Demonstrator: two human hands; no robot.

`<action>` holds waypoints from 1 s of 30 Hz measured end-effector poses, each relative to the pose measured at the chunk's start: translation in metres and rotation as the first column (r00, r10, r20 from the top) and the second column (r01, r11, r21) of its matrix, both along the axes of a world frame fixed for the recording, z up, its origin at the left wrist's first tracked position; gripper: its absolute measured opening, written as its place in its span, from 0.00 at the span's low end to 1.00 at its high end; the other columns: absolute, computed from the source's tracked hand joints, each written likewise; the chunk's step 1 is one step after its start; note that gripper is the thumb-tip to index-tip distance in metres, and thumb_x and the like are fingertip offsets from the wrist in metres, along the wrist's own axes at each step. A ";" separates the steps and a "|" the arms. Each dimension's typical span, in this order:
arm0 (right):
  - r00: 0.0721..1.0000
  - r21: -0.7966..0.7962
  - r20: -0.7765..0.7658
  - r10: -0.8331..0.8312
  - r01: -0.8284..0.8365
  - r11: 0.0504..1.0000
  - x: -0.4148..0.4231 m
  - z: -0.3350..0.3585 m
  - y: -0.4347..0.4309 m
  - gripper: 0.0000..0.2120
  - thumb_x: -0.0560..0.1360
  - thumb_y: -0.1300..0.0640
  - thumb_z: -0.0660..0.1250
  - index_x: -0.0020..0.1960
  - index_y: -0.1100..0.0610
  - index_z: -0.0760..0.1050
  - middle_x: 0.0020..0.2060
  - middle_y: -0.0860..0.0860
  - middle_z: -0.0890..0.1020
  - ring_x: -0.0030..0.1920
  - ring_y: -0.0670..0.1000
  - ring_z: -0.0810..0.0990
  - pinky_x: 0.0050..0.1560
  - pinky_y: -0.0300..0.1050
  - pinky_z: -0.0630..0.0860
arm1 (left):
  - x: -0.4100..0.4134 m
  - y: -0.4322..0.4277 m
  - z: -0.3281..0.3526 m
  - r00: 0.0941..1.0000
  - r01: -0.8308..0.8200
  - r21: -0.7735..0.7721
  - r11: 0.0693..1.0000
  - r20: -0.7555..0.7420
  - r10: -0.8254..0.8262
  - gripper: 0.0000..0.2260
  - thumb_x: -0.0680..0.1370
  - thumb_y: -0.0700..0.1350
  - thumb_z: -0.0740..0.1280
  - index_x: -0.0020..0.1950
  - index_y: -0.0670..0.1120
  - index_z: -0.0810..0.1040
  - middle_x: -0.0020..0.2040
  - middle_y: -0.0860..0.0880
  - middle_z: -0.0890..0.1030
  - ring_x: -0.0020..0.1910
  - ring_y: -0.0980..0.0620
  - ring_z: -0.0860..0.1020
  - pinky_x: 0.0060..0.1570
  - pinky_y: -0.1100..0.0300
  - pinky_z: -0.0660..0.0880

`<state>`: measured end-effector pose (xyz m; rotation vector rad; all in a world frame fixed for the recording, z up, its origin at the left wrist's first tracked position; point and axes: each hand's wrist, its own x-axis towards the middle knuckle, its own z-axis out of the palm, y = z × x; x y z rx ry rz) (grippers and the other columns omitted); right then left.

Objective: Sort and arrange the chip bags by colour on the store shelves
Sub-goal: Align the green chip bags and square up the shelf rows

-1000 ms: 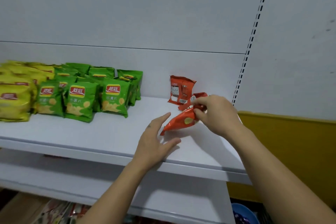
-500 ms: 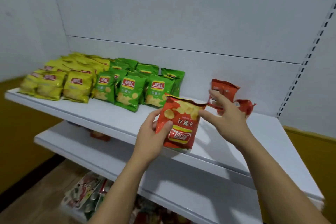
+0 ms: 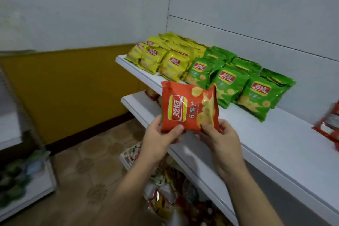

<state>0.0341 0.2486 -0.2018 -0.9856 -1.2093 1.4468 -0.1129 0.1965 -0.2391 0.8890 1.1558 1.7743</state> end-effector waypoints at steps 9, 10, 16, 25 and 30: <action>0.812 0.143 0.581 0.051 -0.164 0.976 -0.095 -0.060 -0.004 0.36 0.69 0.47 0.75 0.73 0.47 0.62 0.61 0.43 0.73 0.58 0.44 0.75 0.52 0.39 0.71 | -0.166 -0.031 -0.032 0.842 0.002 -0.328 0.945 -0.510 -0.179 0.14 0.72 0.41 0.75 0.51 0.57 0.78 0.49 0.56 0.84 0.48 0.59 0.82 0.48 0.57 0.79; 0.766 0.158 0.637 0.085 -0.237 0.959 -0.103 -0.062 0.000 0.33 0.70 0.46 0.74 0.71 0.45 0.65 0.59 0.42 0.74 0.56 0.42 0.75 0.51 0.38 0.72 | -0.180 -0.030 -0.037 0.808 0.025 -0.373 0.928 -0.539 -0.238 0.13 0.72 0.42 0.75 0.50 0.58 0.78 0.49 0.57 0.84 0.48 0.60 0.82 0.49 0.56 0.79; 0.638 0.057 0.740 0.214 -0.376 0.925 -0.151 -0.105 0.006 0.22 0.72 0.52 0.73 0.64 0.47 0.72 0.52 0.39 0.79 0.45 0.40 0.80 0.41 0.30 0.74 | -0.233 0.001 -0.071 0.601 0.118 -0.496 0.860 -0.654 -0.460 0.13 0.72 0.45 0.74 0.52 0.56 0.77 0.49 0.59 0.81 0.49 0.59 0.79 0.49 0.55 0.78; 0.720 -0.014 0.693 0.020 -0.014 1.000 -0.141 -0.171 0.051 0.09 0.74 0.51 0.72 0.53 0.47 0.78 0.46 0.41 0.83 0.44 0.40 0.83 0.47 0.40 0.80 | -0.212 0.074 -0.147 0.753 0.037 -0.381 0.924 -0.597 -0.277 0.18 0.76 0.50 0.69 0.66 0.54 0.72 0.51 0.55 0.80 0.51 0.57 0.78 0.52 0.51 0.78; 0.761 -0.032 0.633 -0.142 0.208 0.978 -0.114 -0.217 0.121 0.09 0.74 0.55 0.71 0.54 0.54 0.78 0.48 0.51 0.84 0.46 0.51 0.84 0.49 0.51 0.81 | -0.190 0.133 -0.228 0.373 -0.029 -0.472 0.881 -0.823 -0.428 0.29 0.78 0.62 0.59 0.76 0.53 0.59 0.74 0.47 0.66 0.71 0.45 0.67 0.65 0.47 0.69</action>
